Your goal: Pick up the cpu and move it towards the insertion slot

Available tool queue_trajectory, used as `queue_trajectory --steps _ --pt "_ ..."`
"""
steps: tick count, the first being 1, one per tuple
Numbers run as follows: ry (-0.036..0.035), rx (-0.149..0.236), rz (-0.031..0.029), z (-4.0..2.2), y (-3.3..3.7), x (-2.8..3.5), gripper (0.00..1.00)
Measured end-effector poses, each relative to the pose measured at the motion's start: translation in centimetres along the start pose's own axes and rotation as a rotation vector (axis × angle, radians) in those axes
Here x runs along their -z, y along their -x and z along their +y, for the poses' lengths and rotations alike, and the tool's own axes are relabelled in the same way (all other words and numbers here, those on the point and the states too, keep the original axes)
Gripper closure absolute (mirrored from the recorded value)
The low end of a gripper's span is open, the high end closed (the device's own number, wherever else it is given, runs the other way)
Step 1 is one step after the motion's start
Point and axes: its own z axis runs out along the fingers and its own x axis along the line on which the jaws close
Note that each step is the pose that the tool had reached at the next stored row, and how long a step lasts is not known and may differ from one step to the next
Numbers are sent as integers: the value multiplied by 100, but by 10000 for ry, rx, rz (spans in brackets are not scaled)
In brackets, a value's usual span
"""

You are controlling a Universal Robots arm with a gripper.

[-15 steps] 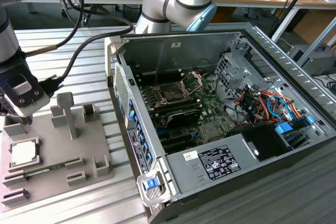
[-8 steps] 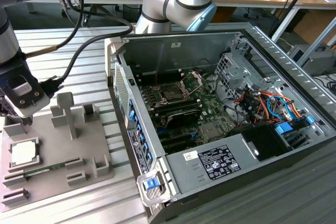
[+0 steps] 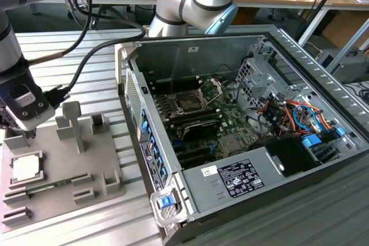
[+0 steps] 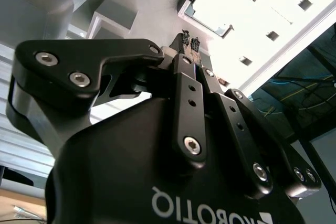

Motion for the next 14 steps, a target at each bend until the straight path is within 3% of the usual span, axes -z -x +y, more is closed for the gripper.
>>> queue_trajectory --steps 14 --pt "-6 0 0 -2 -6 -54 89"
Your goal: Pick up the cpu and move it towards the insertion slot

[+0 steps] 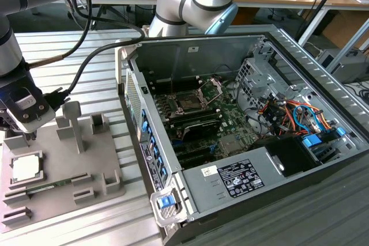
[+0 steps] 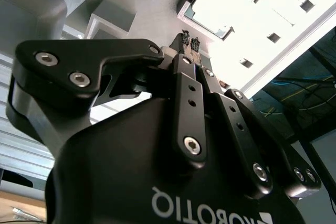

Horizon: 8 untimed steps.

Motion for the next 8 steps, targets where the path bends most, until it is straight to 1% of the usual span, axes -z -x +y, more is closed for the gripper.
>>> queue_trajectory --steps 8 --pt "-3 -1 0 -1 -4 -26 89"
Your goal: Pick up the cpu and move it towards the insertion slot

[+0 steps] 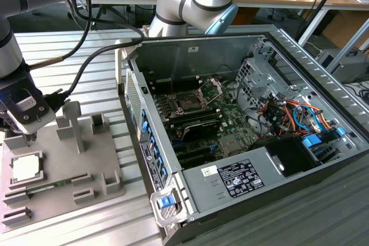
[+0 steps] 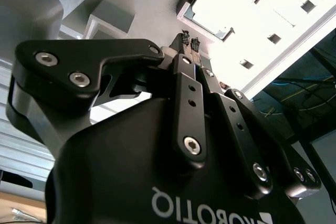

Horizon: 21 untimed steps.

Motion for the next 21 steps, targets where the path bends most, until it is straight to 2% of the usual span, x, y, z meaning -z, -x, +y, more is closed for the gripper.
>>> queue_trajectory --steps 13,21 --pt "-12 0 -2 -1 -14 -45 89" --pt "-14 1 1 -6 -62 -66 89"
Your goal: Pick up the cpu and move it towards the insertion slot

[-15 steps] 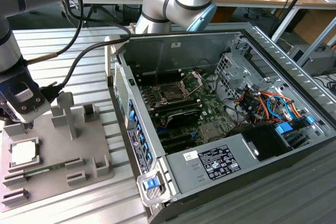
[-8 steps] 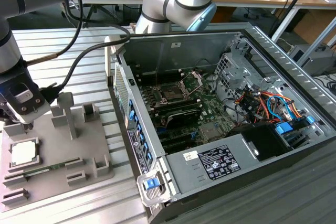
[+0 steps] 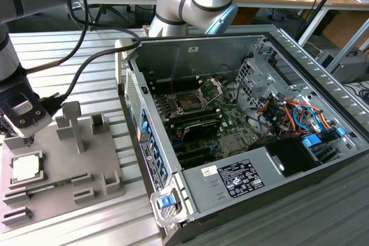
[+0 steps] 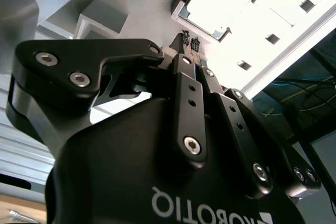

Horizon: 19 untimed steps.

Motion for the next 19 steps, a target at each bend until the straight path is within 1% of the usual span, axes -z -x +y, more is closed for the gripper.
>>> queue_trajectory --steps 4,10,19 --pt "-1 -1 0 -19 -14 -8 89" --pt "-1 -1 0 -72 -20 -22 89" --pt "-1 -1 0 -113 -21 -45 89"
